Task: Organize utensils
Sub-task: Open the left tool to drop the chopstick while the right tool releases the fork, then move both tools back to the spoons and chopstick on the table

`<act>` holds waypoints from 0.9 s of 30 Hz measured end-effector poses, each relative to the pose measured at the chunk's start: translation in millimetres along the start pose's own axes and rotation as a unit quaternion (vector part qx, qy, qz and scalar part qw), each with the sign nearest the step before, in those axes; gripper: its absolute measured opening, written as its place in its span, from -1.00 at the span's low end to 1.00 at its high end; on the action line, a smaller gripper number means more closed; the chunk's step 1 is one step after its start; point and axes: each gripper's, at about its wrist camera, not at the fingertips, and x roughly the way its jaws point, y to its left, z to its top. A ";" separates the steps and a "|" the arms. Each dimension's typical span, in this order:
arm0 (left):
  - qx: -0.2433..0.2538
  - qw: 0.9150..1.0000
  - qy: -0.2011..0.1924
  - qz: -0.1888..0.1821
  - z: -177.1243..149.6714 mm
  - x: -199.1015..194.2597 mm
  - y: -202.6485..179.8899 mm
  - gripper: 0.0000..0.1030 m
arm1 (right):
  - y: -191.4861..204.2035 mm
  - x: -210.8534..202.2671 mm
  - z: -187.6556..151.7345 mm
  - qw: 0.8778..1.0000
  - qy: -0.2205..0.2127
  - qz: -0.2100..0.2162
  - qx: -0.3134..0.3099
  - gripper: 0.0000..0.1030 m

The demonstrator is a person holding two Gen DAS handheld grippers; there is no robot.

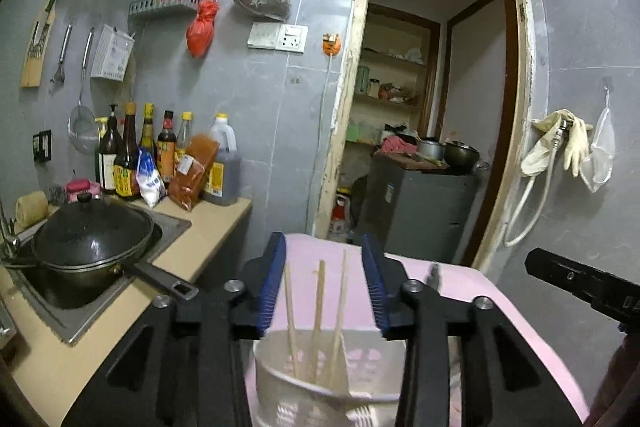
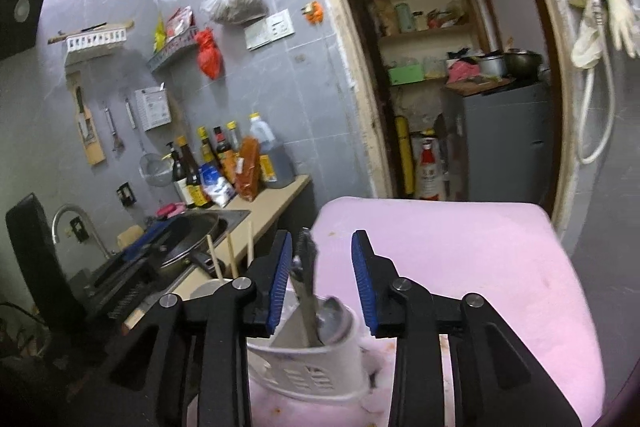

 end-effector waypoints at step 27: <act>-0.030 0.985 0.168 -0.005 -78.3 -66.0 -107.2 0.77 | -89.9 -134.2 -34.9 0.995 0.014 -0.102 -0.017 1.00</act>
